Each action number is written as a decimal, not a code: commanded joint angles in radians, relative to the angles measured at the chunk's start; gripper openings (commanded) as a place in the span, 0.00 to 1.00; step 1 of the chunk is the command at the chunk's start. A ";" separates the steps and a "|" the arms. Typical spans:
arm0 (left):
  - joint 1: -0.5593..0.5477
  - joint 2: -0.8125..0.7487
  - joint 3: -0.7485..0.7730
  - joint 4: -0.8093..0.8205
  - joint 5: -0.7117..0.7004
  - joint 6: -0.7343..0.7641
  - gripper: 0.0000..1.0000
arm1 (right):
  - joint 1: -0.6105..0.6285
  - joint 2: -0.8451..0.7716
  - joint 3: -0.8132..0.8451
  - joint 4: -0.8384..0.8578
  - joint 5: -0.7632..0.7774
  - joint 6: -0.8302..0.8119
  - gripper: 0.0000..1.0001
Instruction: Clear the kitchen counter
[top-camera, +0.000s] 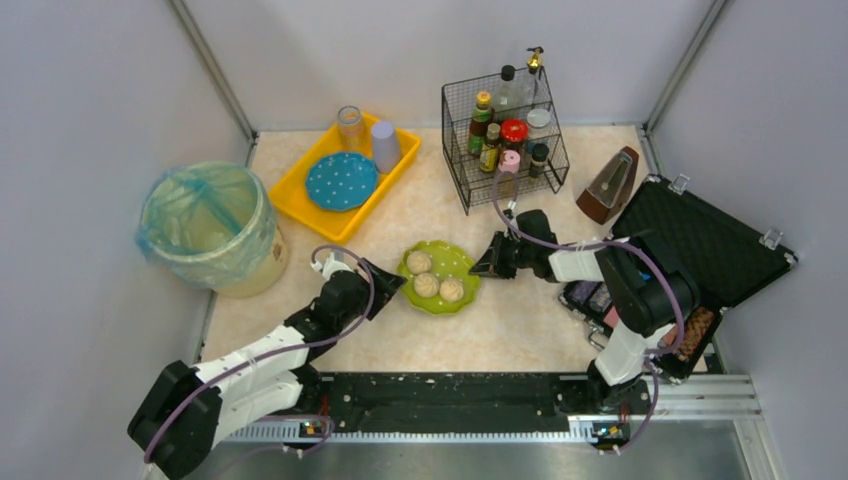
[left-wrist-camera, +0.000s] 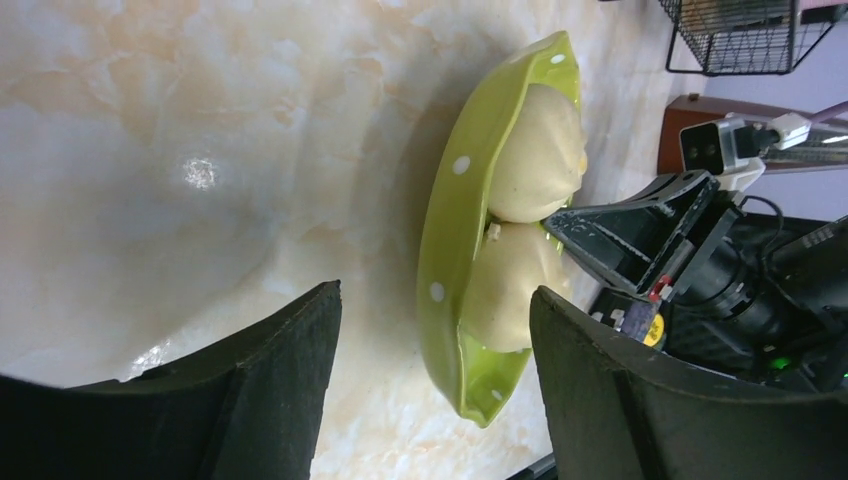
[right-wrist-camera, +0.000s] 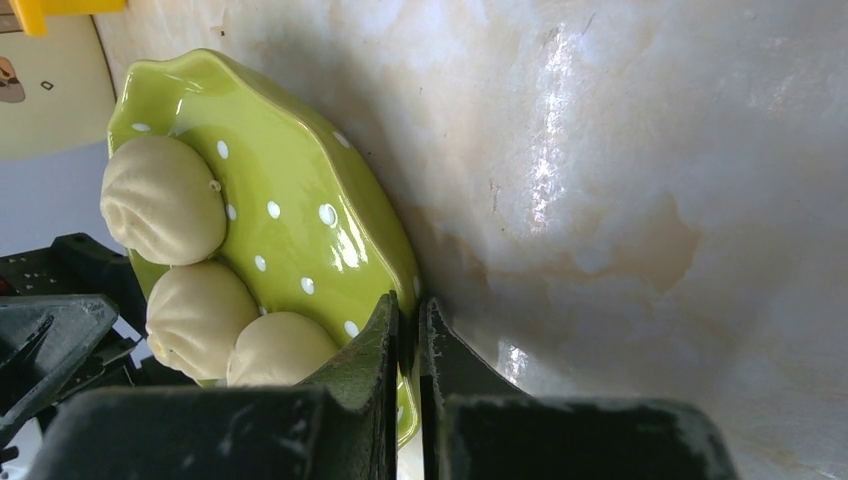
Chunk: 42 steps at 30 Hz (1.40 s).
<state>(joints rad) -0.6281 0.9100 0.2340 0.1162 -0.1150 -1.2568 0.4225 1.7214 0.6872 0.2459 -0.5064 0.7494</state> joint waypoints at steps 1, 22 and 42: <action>0.003 0.051 -0.031 0.202 -0.034 -0.066 0.70 | -0.004 -0.020 -0.011 0.014 -0.040 0.024 0.00; 0.037 0.378 -0.080 0.567 0.105 -0.073 0.46 | -0.003 -0.017 0.006 0.003 -0.065 0.005 0.00; 0.058 0.761 -0.147 1.226 0.293 -0.153 0.32 | -0.003 -0.013 0.012 -0.021 -0.063 -0.015 0.00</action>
<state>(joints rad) -0.5751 1.6379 0.1051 1.1313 0.1291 -1.4136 0.4225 1.7214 0.6876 0.2447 -0.5220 0.7326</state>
